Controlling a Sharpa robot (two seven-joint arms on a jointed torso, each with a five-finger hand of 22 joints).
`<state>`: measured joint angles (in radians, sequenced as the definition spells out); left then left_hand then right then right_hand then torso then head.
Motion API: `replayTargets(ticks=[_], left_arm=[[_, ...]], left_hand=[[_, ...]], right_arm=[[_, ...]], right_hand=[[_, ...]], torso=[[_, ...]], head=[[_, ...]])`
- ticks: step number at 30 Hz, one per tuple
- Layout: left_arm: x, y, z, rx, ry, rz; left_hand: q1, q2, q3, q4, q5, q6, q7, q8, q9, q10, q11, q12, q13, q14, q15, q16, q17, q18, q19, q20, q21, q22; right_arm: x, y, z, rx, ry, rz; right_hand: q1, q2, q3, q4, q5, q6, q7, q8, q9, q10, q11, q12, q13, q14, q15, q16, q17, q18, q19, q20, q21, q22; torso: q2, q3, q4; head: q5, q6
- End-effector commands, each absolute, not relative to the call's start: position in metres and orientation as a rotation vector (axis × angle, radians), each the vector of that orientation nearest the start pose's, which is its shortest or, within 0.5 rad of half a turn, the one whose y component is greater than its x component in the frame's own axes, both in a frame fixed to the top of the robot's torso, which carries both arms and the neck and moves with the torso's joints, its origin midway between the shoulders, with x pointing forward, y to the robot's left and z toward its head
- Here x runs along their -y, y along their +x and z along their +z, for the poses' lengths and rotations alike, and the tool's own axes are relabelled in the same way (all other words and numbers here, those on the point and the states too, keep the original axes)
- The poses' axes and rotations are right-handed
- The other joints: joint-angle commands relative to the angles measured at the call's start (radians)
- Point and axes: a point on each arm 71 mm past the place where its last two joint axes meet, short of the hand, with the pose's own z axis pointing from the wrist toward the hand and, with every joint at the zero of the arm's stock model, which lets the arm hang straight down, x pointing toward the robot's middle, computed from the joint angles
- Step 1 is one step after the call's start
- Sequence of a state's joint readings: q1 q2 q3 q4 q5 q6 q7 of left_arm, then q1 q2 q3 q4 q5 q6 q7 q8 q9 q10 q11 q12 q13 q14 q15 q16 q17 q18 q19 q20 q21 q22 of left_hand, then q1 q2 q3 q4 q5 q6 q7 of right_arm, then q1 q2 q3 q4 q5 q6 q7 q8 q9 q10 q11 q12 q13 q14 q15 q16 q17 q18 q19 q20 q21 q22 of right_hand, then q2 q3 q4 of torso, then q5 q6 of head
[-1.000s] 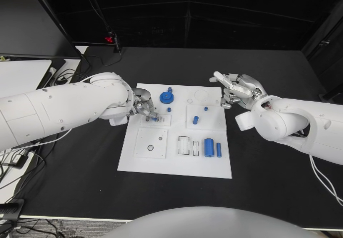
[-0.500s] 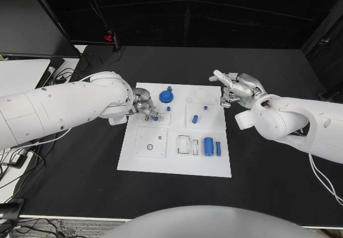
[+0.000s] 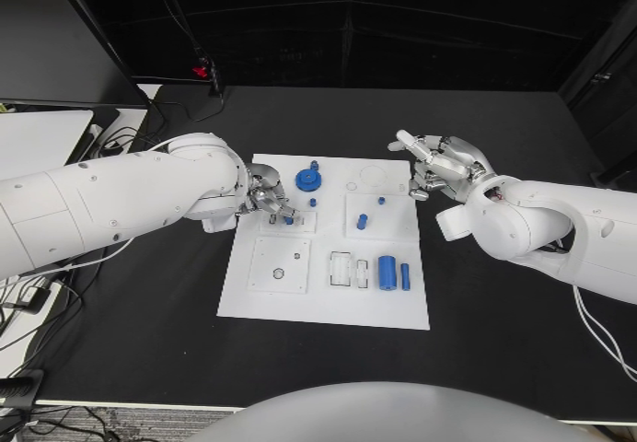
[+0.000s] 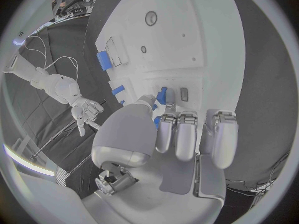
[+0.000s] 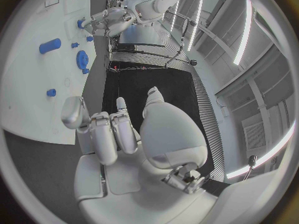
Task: Assemble the parts on the task board
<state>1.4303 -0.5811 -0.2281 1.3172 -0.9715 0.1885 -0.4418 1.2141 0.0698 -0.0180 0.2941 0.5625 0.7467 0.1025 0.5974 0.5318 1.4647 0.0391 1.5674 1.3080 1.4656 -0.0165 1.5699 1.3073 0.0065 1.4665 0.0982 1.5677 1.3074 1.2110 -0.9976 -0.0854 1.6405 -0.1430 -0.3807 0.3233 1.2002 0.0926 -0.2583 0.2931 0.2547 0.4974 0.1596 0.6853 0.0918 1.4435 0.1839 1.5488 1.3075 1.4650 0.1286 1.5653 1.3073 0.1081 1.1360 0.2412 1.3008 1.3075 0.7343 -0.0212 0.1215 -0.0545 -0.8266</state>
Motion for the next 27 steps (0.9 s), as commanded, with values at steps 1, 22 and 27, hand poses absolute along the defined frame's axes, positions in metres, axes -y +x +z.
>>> replayTargets(ticks=[1,22,27], left_arm=[[-0.1473,0.5207,-0.1959,-2.366,0.001,-0.394],[-0.1484,0.5215,-0.1934,-2.319,-0.020,-0.439],[-0.1510,0.5210,-0.1927,-2.323,-0.024,-0.427]], left_hand=[[-0.016,-0.002,-0.008,0.000,-0.011,-0.012,0.005,-0.017,-0.004,0.106,0.008,0.003,0.263,0.105,0.007,0.001,0.263,-0.007,0.104,0.009,0.003,0.263],[-0.166,0.030,-0.119,0.000,-0.247,-0.048,-0.005,0.132,0.142,0.106,0.000,0.003,0.263,0.105,0.004,0.001,0.263,-0.007,0.104,0.008,0.003,0.263],[-0.200,0.042,-0.150,0.000,-0.285,-0.055,-0.007,0.161,0.176,0.106,-0.002,0.003,0.263,0.105,0.003,0.001,0.263,-0.007,0.104,0.007,0.003,0.263]], right_arm=[[0.2512,0.4617,-0.1812,-1.490,1.033,1.370],[0.2509,0.4627,-0.1817,-1.492,1.034,1.368],[0.2509,0.4627,-0.1819,-1.493,1.035,1.368]], right_hand=[[-0.002,0.005,-0.006,-0.001,0.002,-0.010,0.091,0.004,-0.002,-0.006,0.001,-0.005,0.156,0.050,0.005,0.005,0.203,-0.003,-0.007,0.003,0.003,0.124],[-0.004,0.007,-0.006,-0.001,0.002,-0.010,0.092,0.005,-0.002,-0.005,0.001,-0.005,0.156,0.049,0.005,0.005,0.203,-0.003,-0.009,0.003,0.003,0.124],[-0.004,0.007,-0.006,-0.001,0.002,-0.010,0.092,0.005,-0.002,-0.005,0.001,-0.005,0.156,0.049,0.005,0.005,0.203,-0.003,-0.009,0.003,0.003,0.124]], torso=[[0.000,0.0000,0.0002],[0.000,-0.0002,-0.0002],[0.000,0.0001,-0.0001]], head=[[-0.001,0.001],[-0.001,0.006],[-0.002,0.007]])
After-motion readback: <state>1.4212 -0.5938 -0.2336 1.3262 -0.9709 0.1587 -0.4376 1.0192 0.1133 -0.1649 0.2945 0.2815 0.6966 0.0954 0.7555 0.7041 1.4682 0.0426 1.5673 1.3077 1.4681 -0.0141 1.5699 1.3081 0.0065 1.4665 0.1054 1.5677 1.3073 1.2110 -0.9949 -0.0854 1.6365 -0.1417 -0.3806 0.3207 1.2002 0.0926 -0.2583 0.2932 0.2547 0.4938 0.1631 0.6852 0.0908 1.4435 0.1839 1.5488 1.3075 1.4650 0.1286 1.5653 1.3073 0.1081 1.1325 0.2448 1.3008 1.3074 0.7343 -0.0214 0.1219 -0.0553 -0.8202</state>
